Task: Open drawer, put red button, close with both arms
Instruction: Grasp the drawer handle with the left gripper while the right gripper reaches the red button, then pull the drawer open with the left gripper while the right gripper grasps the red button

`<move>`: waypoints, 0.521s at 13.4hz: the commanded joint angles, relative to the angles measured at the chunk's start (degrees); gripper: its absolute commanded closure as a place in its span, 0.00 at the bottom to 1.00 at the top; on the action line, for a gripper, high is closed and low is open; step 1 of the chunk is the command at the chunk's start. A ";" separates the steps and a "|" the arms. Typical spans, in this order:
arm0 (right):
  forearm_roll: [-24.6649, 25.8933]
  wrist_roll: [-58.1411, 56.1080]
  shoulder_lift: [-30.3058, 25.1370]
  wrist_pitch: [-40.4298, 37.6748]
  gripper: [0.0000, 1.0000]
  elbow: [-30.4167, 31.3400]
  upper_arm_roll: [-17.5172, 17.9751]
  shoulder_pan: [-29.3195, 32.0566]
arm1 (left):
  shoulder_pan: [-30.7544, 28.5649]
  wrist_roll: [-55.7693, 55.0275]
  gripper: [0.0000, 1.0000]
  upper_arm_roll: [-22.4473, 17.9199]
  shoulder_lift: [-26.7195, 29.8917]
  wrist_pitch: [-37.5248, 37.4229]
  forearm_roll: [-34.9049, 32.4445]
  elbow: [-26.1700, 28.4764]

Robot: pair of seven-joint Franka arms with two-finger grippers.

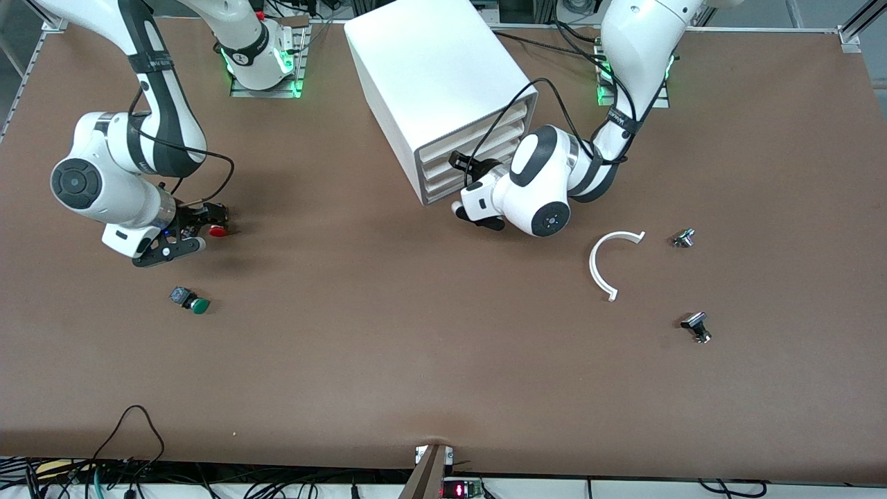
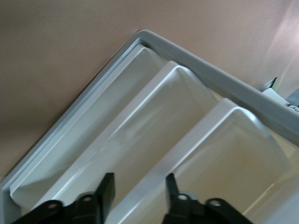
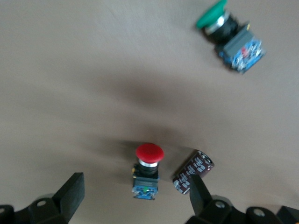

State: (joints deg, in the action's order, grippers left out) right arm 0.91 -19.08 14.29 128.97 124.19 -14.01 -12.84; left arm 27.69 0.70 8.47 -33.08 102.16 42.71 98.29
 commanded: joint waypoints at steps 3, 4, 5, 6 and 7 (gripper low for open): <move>-1.17 -1.84 -1.81 10.14 0.01 10.18 -0.58 0.09 | 0.79 0.00 0.76 -0.82 -1.54 0.32 0.18 0.24; -1.18 -1.84 -1.64 11.64 0.02 11.24 -0.49 0.09 | 0.70 0.00 0.76 -1.08 -1.81 0.32 0.18 0.07; -1.18 -1.84 -1.55 12.96 0.02 12.12 -0.49 0.09 | 0.70 0.00 0.76 -1.43 -2.42 0.32 0.18 -0.63; -1.18 -1.93 -1.37 14.01 0.02 12.91 -0.49 0.09 | 0.53 0.00 0.75 -1.61 -3.30 0.32 0.18 -1.60; -1.18 -1.93 -1.37 15.07 0.03 13.70 -0.58 0.09 | 0.53 -0.09 0.75 -1.78 -3.91 0.32 0.18 -2.39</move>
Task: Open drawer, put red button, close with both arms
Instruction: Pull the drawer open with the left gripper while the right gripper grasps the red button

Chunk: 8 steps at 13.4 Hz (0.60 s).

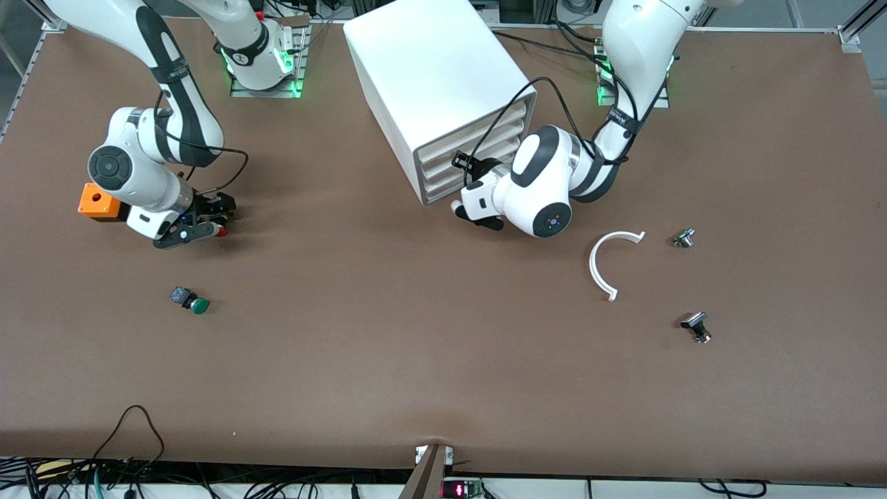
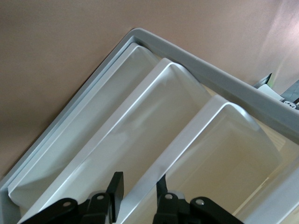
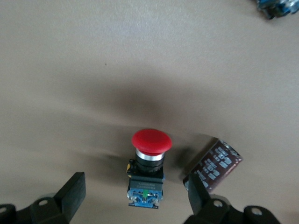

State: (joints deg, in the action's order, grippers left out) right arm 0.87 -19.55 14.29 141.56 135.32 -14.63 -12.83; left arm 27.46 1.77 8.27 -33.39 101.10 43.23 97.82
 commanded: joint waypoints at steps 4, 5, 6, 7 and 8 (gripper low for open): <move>-1.14 -1.36 0.39 4.34 0.07 3.37 0.05 0.09 | -1.70 -1.06 0.74 -1.77 -4.14 1.38 -0.34 -3.33; -1.22 -1.36 0.57 4.43 0.11 3.63 0.05 0.35 | -2.32 -1.06 0.74 -1.77 -4.84 1.38 -0.25 -4.03; -1.22 -1.36 0.74 4.43 0.15 3.64 0.05 0.53 | -2.59 -1.06 0.74 -1.77 -5.28 1.38 -0.25 -4.82; -1.31 -1.36 1.00 4.77 0.18 3.64 0.05 0.53 | -3.20 -1.15 0.74 -1.85 -5.63 1.38 -0.25 -5.70; -1.40 -1.36 1.09 4.86 0.21 3.64 0.05 0.53 | -3.81 -1.15 0.74 -1.85 -5.73 1.38 -0.25 -6.14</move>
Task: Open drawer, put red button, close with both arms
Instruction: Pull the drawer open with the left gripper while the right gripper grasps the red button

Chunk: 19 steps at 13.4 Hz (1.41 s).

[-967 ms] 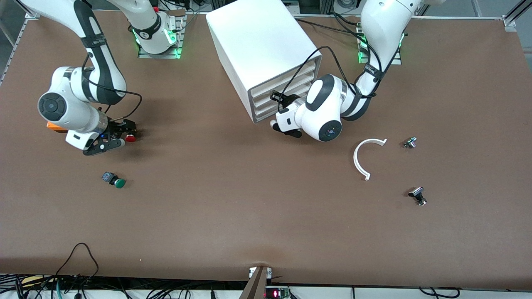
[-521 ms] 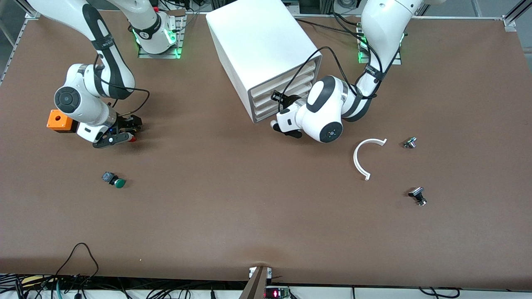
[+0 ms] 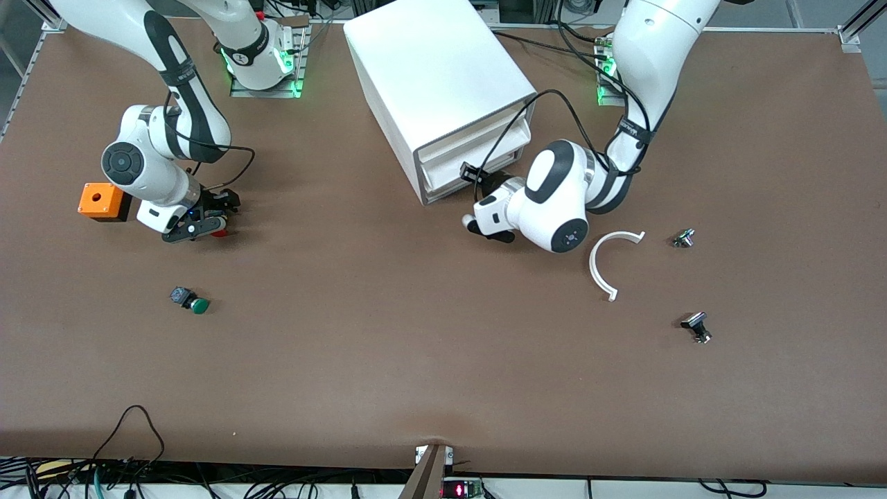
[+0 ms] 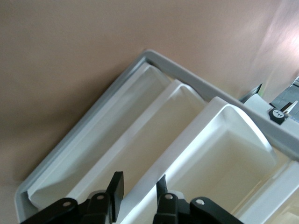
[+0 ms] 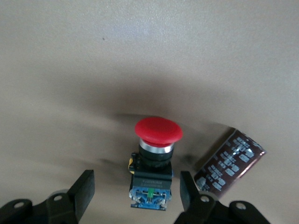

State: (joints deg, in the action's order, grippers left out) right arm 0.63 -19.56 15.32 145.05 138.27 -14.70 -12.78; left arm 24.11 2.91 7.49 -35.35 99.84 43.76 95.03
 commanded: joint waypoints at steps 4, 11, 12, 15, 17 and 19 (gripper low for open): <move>-1.16 -1.36 1.46 3.92 0.26 1.47 0.19 0.92 | -2.23 -2.29 0.74 -1.16 -3.94 2.64 -0.87 -3.71; -1.33 -0.84 1.20 3.84 0.89 0.95 0.11 1.09 | -2.93 -2.20 0.74 -3.36 -4.12 2.64 -1.31 -5.47; -2.46 -0.75 0.85 3.49 0.90 0.69 0.19 1.09 | -3.28 -2.20 0.74 -3.36 -4.29 2.64 -1.31 -5.56; -4.32 -0.66 -0.73 -3.33 0.90 -4.21 0.63 0.83 | -4.25 -2.20 0.74 -3.45 -4.29 2.64 -1.40 -5.56; -4.32 0.92 -0.73 -12.81 0.90 -11.40 0.72 0.65 | -4.34 -2.20 0.74 -3.53 -4.29 2.64 -1.40 -5.65; -4.32 2.50 -0.12 -21.87 0.90 -18.97 0.81 0.22 | -4.86 -2.20 0.61 -3.71 -4.03 2.55 -1.75 -5.65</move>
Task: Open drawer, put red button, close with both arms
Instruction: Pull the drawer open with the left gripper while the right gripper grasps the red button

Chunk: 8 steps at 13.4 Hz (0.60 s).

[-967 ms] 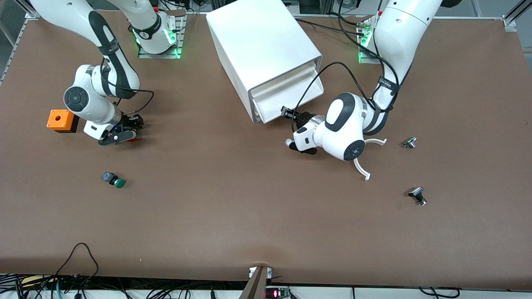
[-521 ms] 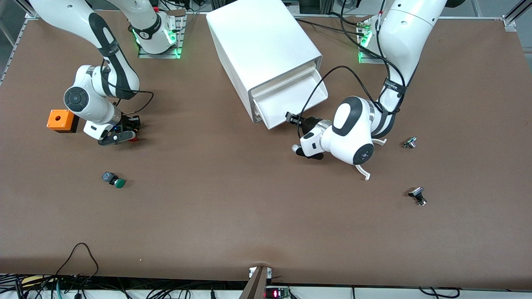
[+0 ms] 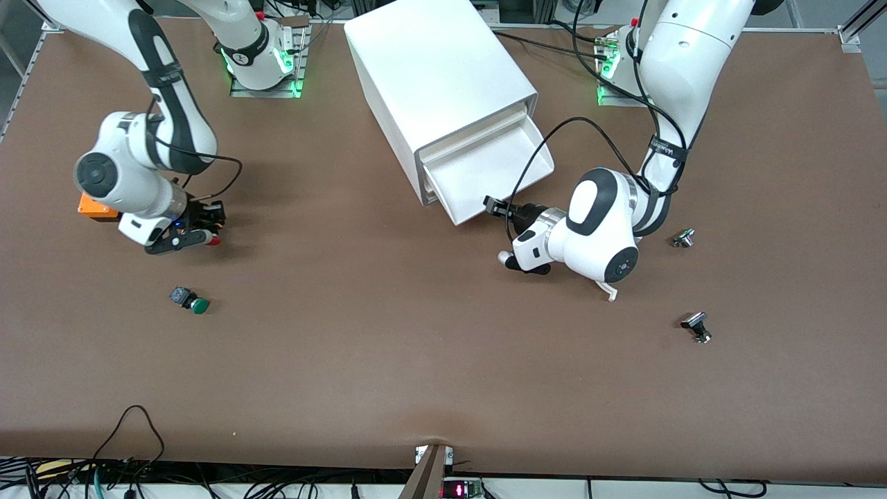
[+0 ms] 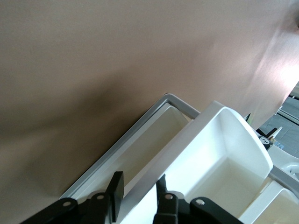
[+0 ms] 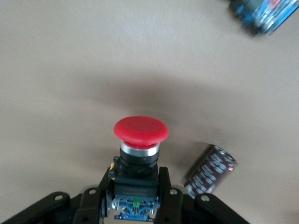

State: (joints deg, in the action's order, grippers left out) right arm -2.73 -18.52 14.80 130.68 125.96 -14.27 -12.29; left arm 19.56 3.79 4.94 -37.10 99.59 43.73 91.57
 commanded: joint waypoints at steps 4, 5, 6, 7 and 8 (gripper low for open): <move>-0.96 7.51 1.28 -17.98 0.90 -17.48 0.38 -3.96 | -0.31 -9.65 0.01 -1.07 -1.74 0.95 -6.73 -6.57; -0.96 9.71 1.37 -20.18 0.90 -19.68 0.38 -5.53 | -0.40 -11.42 0.01 -1.07 -1.48 0.34 -6.73 -7.63; -0.96 11.47 1.63 -22.21 0.90 -21.88 0.38 -6.51 | -0.83 -12.83 0.01 -1.16 -1.31 -0.53 -6.73 -8.51; -1.31 13.14 1.98 -24.66 0.90 -23.99 0.38 -7.74 | -1.53 -14.06 0.01 -1.33 -0.52 -1.67 -6.73 -9.21; -2.88 14.64 2.16 -27.04 0.90 -25.75 0.38 -8.70 | -2.24 -15.38 0.01 -1.51 0.53 -2.21 -6.73 -9.31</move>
State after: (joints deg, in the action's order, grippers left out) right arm -3.59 -6.53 15.31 108.39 105.03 -13.51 -19.30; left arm 18.60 -8.65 3.72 -37.31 99.89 38.16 84.54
